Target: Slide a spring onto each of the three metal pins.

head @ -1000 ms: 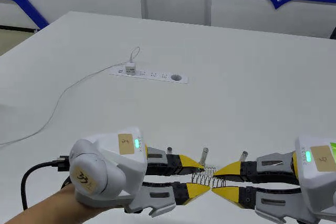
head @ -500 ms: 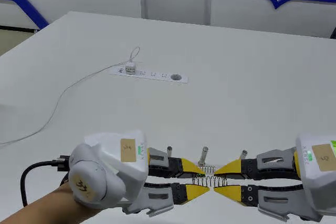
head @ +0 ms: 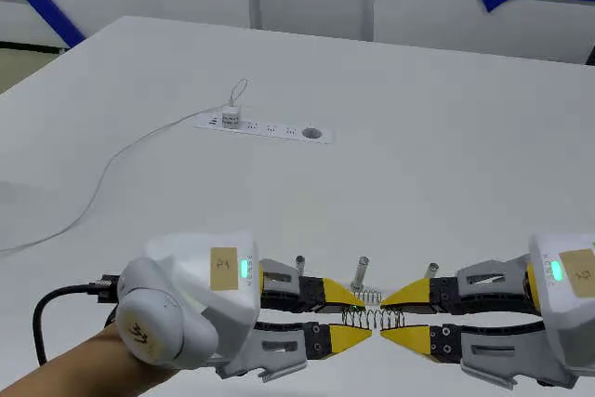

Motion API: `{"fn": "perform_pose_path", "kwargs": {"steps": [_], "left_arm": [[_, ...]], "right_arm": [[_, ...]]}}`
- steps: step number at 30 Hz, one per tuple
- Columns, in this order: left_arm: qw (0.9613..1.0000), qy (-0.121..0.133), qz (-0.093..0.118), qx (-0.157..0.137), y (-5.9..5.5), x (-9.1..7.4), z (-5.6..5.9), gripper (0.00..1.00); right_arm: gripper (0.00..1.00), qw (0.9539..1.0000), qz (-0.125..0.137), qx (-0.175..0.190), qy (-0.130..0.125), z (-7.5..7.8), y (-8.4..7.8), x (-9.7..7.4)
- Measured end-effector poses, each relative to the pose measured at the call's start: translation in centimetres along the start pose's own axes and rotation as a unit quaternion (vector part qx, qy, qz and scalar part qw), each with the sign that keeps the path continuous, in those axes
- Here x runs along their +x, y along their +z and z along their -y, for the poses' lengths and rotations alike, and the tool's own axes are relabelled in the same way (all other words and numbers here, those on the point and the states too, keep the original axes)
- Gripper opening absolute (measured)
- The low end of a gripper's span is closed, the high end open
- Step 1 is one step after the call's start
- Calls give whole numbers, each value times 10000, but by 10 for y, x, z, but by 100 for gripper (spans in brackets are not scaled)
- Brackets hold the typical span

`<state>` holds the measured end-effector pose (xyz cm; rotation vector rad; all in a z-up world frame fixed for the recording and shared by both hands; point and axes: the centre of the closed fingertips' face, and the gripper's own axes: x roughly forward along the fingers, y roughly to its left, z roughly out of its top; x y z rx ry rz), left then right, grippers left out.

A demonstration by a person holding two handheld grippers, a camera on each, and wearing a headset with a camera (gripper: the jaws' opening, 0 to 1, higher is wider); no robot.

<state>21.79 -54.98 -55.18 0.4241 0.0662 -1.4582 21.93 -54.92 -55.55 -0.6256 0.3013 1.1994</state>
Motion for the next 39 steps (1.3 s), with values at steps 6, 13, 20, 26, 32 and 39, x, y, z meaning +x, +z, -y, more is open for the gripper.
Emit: {"fn": "perform_pose_path", "kwargs": {"steps": [6, 13, 20, 26, 32, 39], "left_arm": [[10000, 23, 35, -19, -1, -1, 0, 9], [10000, 26, 25, -18, -3, -1, -1, 9], [9999, 10, 120, -33, 0, -2, 1, 9], [9999, -44, -14, 129, -3, 1, 4, 9], [9999, -1, 39, 96, -2, 0, 2, 9], [9996, 83, 11, 274, 0, -1, 1, 9]], "right_arm": [[13, 9999, -7, 166, -34, 2, -2, 1], [13, 9993, -3, 375, 62, 2, -5, 3], [12, 9972, 89, 724, 187, 1, -4, 1], [11, 9974, 115, 626, 336, -4, 1, -2], [11, 9968, 224, 680, 347, -3, 7, -5], [11, 9933, 574, 951, 306, -2, 19, -7]]}}
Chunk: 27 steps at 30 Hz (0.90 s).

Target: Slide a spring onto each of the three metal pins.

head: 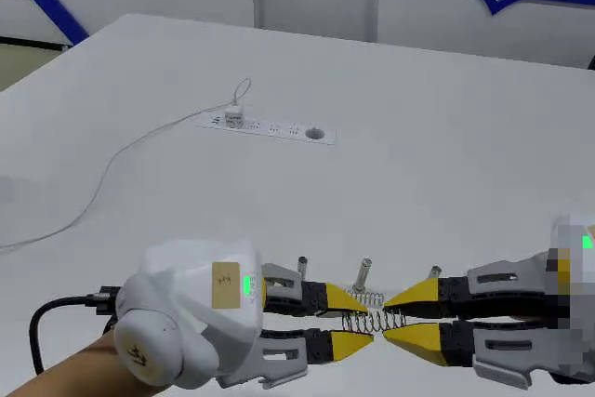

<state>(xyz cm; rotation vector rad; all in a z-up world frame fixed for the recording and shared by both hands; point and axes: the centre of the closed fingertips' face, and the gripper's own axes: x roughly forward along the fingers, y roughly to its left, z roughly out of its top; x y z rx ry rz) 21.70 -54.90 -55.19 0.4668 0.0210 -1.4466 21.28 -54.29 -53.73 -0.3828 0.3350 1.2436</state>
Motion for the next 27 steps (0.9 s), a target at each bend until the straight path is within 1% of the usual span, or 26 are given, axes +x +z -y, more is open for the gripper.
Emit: {"fn": "perform_pose_path", "kwargs": {"steps": [6, 10, 12, 15, 18, 23, 25, 27], "left_arm": [[9999, 64, -1, -135, -1, 1, -2, 9], [9994, 107, 35, -313, -2, 1, -3, 9], [9992, 134, 42, -371, -2, 1, -4, 9], [9984, 169, 99, -523, -2, 0, -4, 9], [9977, 161, 129, -652, -2, 0, -3, 9], [9968, 181, 198, -754, 1, 2, -1, 9], [9968, 180, 209, -750, 2, 3, 1, 9], [9968, 214, 161, -748, -1, 3, 0, 9]], "right_arm": [[11, 10000, 96, 9, -8, 0, 7, 3], [11, 9996, 251, 103, -11, 1, 15, 5], [11, 9996, 252, 78, -15, 1, 16, 7], [11, 9992, 350, 193, -17, 1, 21, 9], [11, 9988, 414, 268, -6, -1, 25, 12], [11, 9980, 531, 347, 25, -3, 31, 16], [11, 9981, 538, 308, 20, -5, 33, 19], [11, 9987, 459, 236, -28, -5, 31, 20]]}}
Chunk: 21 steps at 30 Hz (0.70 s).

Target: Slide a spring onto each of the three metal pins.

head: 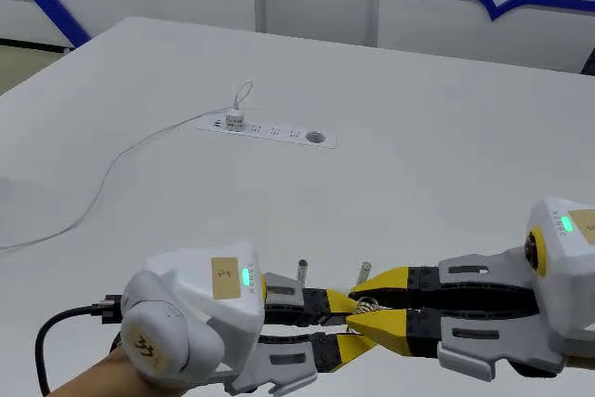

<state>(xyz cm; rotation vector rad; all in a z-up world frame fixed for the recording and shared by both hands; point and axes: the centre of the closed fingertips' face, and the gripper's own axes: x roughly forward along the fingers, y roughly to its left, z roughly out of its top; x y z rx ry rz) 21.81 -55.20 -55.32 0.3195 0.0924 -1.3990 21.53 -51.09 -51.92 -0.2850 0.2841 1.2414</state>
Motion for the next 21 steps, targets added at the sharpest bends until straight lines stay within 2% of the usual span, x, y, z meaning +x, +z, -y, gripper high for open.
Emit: {"fn": "perform_pose_path", "kwargs": {"steps": [9, 20, 21], "left_arm": [[9997, 142, -26, -221, -5, 0, -4, 10], [9991, 328, -27, -257, -6, -4, -12, 11], [9991, 368, -36, -190, -6, -5, -13, 11]], "right_arm": [[10, 9998, -52, -47, -209, 5, -3, 1], [10, 9994, -49, -121, -314, 11, -1, 5], [10, 9994, -52, -121, -318, 11, -1, 5]]}}
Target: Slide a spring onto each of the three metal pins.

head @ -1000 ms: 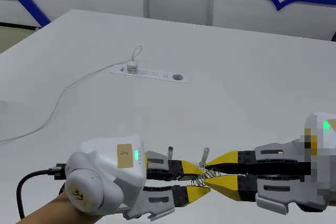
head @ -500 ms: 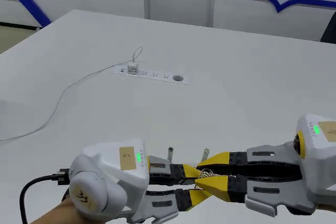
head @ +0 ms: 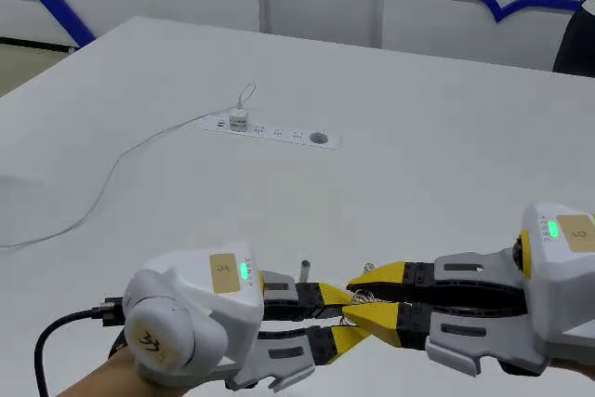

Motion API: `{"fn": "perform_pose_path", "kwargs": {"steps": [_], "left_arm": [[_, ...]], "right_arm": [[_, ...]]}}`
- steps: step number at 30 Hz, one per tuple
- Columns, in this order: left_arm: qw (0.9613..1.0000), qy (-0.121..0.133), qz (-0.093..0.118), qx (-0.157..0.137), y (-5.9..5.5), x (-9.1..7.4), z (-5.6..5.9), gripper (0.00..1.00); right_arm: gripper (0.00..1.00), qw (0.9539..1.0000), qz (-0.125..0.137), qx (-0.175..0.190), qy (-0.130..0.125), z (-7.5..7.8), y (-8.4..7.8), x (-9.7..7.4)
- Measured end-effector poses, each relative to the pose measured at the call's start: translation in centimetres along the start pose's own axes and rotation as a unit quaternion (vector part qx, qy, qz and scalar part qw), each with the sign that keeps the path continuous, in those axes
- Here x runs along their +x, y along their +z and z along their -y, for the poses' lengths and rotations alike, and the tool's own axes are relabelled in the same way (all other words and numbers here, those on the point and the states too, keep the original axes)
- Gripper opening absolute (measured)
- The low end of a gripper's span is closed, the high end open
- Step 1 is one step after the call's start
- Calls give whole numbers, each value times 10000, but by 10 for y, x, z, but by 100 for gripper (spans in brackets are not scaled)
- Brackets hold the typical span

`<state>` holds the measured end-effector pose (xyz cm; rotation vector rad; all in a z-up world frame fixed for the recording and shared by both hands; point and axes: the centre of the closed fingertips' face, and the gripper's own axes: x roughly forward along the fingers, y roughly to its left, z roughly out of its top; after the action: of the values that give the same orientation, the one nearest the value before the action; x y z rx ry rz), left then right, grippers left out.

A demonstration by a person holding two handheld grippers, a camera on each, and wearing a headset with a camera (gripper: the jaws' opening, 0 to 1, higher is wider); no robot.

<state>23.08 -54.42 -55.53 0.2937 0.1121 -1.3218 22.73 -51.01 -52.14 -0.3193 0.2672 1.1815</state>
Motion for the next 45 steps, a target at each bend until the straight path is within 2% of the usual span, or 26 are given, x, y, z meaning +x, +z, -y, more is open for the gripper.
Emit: {"fn": "perform_pose_path", "kwargs": {"steps": [7, 13, 18, 20, 23, 27, 32, 36, 45], "left_arm": [[9999, -9, -73, 89, -2, 1, 1, 11], [9998, -56, -141, -118, -7, 3, 1, 11], [9998, 116, -53, -170, -6, 2, -5, 14], [9997, 170, -92, -172, -9, 0, -8, 15], [9991, 309, -75, -267, -12, -4, -14, 20], [9971, 550, 58, -522, -13, -11, -23, 31], [9953, 724, 49, -634, -20, -17, -30, 41], [9915, 809, 246, -985, -19, -21, -34, 49], [9887, 1092, 4, -1024, -40, -32, -42, 60]], "right_arm": [[10, 10000, -32, 22, 31, 1, -2, 0], [10, 9999, -99, 54, 32, 1, -7, 2], [10, 9999, -64, 78, -46, 6, -6, 2], [10, 9999, -61, 89, -81, 10, -5, 1], [10, 9998, -5, 147, -152, 16, -2, 0], [10, 9996, 12, 143, -234, 22, -1, -1], [10, 9995, -31, 138, -285, 28, -4, -3], [10, 9993, -65, 159, -346, 33, -7, -5], [10, 9982, -141, 216, -550, 52, -16, -16]]}}
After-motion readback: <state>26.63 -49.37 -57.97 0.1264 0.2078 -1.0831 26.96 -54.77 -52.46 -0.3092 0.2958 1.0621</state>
